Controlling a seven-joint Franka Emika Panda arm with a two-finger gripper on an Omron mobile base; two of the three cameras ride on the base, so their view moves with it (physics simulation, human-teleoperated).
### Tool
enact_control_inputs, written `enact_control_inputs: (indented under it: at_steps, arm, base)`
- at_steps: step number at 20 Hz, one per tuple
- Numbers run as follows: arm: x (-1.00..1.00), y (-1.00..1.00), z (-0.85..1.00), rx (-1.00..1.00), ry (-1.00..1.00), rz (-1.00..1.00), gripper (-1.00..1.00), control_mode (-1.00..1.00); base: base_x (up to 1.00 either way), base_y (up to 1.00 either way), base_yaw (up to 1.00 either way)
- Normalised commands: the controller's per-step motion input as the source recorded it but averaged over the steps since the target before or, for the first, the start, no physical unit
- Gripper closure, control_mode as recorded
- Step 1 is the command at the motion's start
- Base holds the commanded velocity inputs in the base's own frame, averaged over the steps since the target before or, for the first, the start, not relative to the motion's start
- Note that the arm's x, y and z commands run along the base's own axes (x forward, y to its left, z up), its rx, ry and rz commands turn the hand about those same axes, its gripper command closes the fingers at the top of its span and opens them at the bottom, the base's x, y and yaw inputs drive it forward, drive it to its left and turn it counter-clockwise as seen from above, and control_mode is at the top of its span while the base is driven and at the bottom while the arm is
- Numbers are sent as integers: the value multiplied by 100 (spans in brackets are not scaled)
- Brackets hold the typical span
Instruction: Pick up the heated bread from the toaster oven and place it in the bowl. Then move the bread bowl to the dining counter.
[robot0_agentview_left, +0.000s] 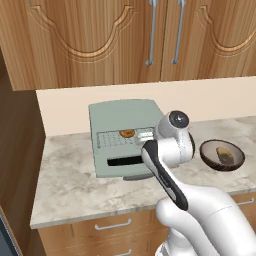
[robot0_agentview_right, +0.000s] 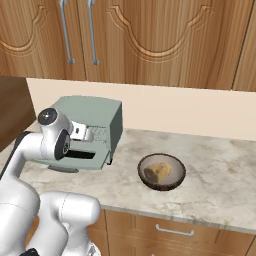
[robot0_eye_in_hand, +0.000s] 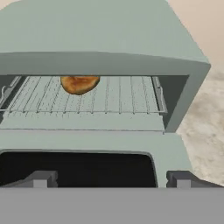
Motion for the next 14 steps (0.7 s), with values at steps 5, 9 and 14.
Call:
enact_control_inputs:
  at_steps: [5,9,14]
  arm:
    - [15,1,-7,0,-7,-2,-100,-100]
    - [23,6,0,0,-11,-4,-100,-100]
    - [13,9,4,0,-13,-4,-100,-100]
  base:
    - [0,0,0]
    - [0,0,0]
    - [0,0,0]
